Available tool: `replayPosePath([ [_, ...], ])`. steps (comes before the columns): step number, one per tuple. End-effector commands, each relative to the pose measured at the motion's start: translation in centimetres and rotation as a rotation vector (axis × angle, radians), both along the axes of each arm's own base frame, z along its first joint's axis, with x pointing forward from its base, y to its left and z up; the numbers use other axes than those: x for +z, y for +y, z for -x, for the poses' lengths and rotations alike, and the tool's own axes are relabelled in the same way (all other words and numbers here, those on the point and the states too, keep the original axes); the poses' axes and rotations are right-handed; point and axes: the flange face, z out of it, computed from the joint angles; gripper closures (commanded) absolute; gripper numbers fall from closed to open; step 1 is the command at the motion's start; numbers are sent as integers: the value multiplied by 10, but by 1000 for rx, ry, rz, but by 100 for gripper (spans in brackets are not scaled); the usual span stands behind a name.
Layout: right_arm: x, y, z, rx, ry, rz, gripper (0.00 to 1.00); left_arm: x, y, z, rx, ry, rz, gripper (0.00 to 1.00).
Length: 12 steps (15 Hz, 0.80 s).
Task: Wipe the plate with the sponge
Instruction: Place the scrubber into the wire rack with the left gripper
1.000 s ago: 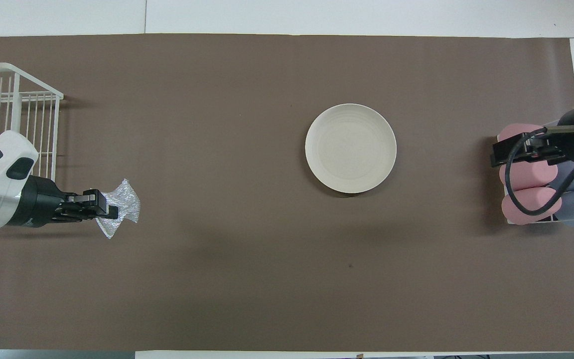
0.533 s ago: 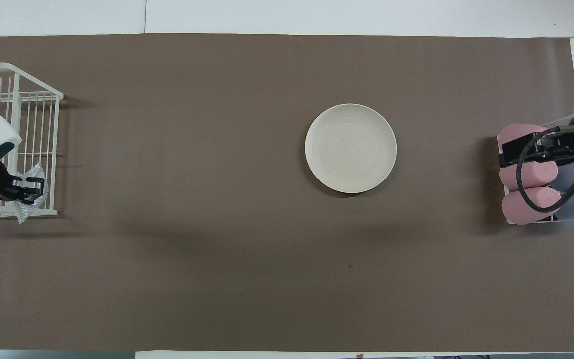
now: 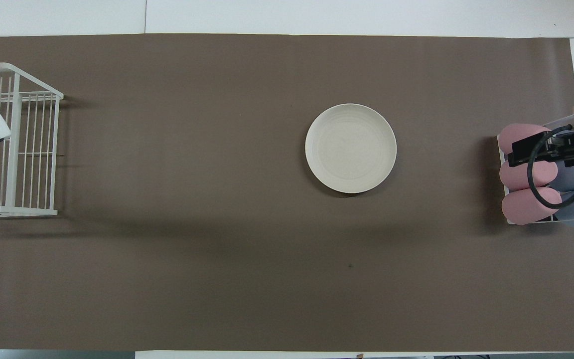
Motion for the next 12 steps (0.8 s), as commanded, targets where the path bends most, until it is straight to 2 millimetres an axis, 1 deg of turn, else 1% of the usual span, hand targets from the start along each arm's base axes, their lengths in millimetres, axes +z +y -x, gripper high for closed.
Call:
replayPosePath([
  [1, 4, -3, 6, 16, 4, 13, 0, -36, 4, -38, -88, 27, -117, 100],
  [2, 5, -2, 6, 18, 2, 13, 0, -50, 4, -46, -118, 44, -155, 100],
  [4, 6, -1, 7, 21, 1, 13, 0, -72, 3, -55, -139, 65, -165, 100],
  [6, 5, -2, 7, 18, 2, 13, 0, -98, 0, -63, -96, 36, -162, 100],
  [7, 5, -2, 7, 18, 2, 13, 0, -105, -3, -63, -60, -2, -160, 100],
  [10, 6, -2, 7, 19, 1, 13, 0, -108, -6, -63, 0, -68, -142, 100],
  [12, 5, -2, 7, 18, 2, 13, 0, -118, -9, -61, 24, -81, -144, 100],
])
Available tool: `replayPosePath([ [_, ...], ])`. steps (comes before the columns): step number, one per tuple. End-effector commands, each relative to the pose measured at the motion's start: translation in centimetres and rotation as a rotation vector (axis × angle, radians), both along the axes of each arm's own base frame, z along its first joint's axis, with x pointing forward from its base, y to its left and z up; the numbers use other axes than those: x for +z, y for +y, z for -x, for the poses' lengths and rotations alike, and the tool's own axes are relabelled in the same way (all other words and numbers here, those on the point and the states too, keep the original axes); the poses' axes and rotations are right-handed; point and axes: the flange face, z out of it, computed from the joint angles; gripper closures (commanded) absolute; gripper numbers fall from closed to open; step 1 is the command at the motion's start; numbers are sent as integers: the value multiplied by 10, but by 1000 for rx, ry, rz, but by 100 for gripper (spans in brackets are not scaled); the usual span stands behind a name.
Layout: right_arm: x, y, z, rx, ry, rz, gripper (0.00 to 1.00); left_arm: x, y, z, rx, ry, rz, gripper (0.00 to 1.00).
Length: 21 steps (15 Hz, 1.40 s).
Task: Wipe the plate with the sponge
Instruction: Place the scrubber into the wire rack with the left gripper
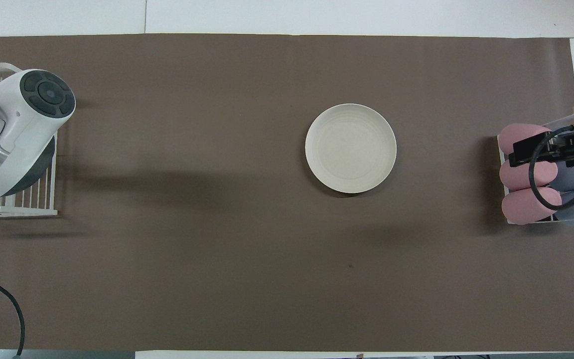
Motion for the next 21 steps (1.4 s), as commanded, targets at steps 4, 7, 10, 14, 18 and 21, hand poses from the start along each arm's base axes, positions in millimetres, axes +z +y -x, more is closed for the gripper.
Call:
replayPosePath([
  [4, 3, -2, 6, 16, 7, 14, 0, -10, -13, 1, 23, -25, 26, 100],
  [7, 3, -3, 6, 15, 7, 14, 0, -12, -14, 2, 24, -30, 52, 100],
  [10, 3, -3, 6, 15, 7, 14, 0, -15, -16, 2, 30, -30, 85, 71],
  [14, 3, -4, 6, 15, 5, 14, 0, -17, -16, 1, 41, -38, 119, 0],
  [18, 3, -3, 6, 15, 7, 14, 0, -16, -17, -1, 60, -52, 150, 0],
  [21, 3, -4, 6, 13, 7, 14, 0, -4, -17, -4, 106, -84, 216, 0],
])
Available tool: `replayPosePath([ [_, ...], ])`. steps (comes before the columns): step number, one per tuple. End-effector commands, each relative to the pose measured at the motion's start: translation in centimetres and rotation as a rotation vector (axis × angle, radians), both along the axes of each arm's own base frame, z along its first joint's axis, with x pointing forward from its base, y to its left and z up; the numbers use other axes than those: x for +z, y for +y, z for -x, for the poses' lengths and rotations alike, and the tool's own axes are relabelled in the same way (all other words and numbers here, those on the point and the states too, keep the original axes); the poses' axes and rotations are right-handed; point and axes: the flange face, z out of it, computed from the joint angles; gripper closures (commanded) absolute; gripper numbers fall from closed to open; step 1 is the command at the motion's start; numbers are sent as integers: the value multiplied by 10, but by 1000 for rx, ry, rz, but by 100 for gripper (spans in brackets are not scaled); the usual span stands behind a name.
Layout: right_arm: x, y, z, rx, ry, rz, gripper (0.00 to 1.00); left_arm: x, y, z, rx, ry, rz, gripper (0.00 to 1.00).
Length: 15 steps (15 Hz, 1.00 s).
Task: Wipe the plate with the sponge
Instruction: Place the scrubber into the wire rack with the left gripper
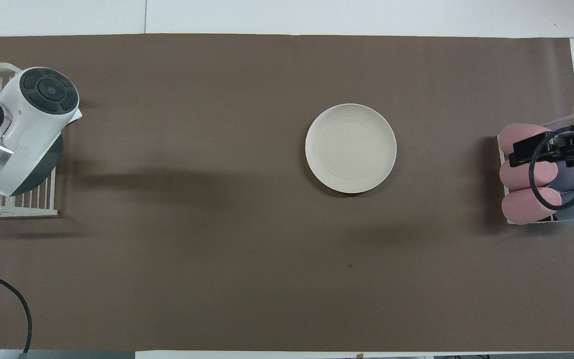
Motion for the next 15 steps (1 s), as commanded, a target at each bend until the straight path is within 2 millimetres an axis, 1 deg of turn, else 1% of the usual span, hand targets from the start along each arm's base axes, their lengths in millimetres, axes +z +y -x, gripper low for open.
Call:
replayPosePath([
  [1, 2, -3, 6, 15, 7, 14, 0, 19, 2, -8, 60, -53, 96, 0],
  [2, 2, -3, 6, 15, 7, 14, 0, 31, 3, -11, 92, -70, 144, 0],
  [4, 2, -3, 6, 16, 7, 14, 0, 52, 17, -13, 176, -95, 236, 0],
  [6, 2, -3, 6, 16, 7, 14, 0, 76, 17, -13, 229, -98, 286, 0],
  [8, 3, -3, 5, 15, 6, 14, 0, 104, 16, -9, 279, -100, 351, 0],
  [10, 2, -3, 6, 16, 7, 14, 0, 134, 22, 6, 324, -122, 436, 0],
  [11, 2, -4, 6, 13, 7, 14, 0, 150, 24, 16, 339, -132, 478, 0],
  [15, 3, -3, 5, 15, 6, 14, 0, 191, 16, 52, 365, -110, 591, 0],
])
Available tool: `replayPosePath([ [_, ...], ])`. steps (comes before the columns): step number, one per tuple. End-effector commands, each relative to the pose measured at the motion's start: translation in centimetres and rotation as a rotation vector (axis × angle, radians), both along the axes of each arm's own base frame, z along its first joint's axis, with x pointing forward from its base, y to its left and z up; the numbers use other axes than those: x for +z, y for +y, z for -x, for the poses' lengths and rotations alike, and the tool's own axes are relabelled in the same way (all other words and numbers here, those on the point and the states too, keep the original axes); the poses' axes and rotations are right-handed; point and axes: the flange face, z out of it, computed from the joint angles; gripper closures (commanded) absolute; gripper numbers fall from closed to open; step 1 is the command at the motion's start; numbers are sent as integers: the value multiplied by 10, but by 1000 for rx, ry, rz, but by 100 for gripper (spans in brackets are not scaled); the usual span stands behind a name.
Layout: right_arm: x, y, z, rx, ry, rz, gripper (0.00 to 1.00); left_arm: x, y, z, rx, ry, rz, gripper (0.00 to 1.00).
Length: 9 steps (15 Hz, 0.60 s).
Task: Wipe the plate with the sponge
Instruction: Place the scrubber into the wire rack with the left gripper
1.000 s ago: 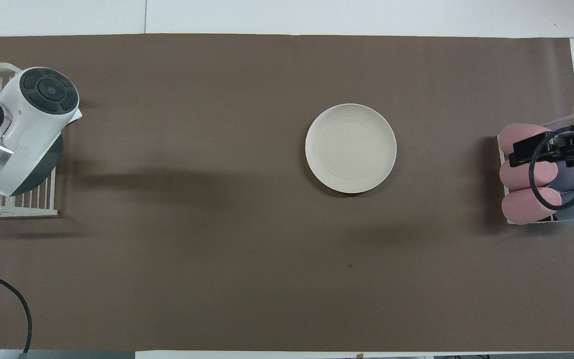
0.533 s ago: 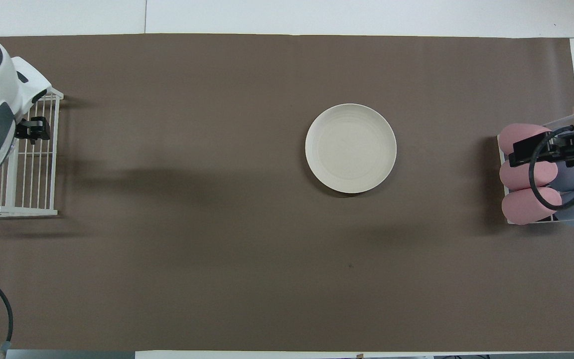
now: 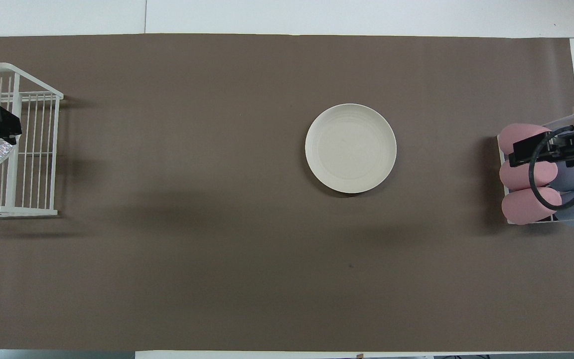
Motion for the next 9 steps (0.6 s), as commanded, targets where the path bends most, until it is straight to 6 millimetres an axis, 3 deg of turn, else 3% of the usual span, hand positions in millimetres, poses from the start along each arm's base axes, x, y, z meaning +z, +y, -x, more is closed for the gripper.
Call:
replayPosePath([
  [1, 2, -3, 6, 16, 7, 14, 0, 22, -3, 27, 8, 15, 87, 0],
  [6, 2, -3, 6, 15, 7, 14, 0, 22, -10, 70, -2, 14, 232, 0],
  [9, 3, -2, 5, 16, 6, 14, 0, 13, -9, 74, 8, 19, 301, 0],
])
